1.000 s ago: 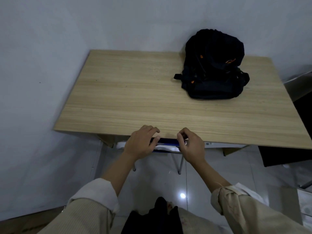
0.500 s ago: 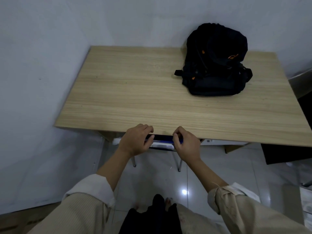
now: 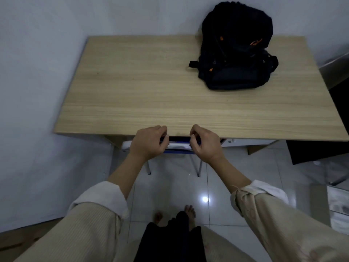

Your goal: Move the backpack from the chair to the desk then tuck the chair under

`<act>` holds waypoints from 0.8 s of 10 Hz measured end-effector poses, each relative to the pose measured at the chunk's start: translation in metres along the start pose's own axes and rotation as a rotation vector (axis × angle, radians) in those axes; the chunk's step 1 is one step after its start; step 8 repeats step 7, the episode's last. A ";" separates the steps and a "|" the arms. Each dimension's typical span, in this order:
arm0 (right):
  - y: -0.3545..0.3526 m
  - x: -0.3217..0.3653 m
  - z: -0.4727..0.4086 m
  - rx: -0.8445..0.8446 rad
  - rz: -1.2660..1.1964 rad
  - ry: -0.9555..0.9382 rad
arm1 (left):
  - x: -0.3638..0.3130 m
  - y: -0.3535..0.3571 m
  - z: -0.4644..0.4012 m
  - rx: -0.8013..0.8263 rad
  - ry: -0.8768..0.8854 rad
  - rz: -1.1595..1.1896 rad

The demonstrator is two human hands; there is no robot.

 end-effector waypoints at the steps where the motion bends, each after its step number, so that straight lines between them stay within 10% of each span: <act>1: 0.000 0.000 0.001 -0.003 0.045 0.009 | -0.002 0.001 0.001 -0.014 0.009 -0.022; 8: 0.017 0.023 0.106 0.057 0.435 0.157 | -0.034 0.010 0.113 0.004 -0.135 0.024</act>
Point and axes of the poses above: each hand's wrist, its own z-axis away from the middle knuckle, its own y-axis out of the palm, x = y × z, the point moved 9 cm from there along -z, towards the middle knuckle, and after that the axes turned 5 degrees about -z, right-handed, at the moved point
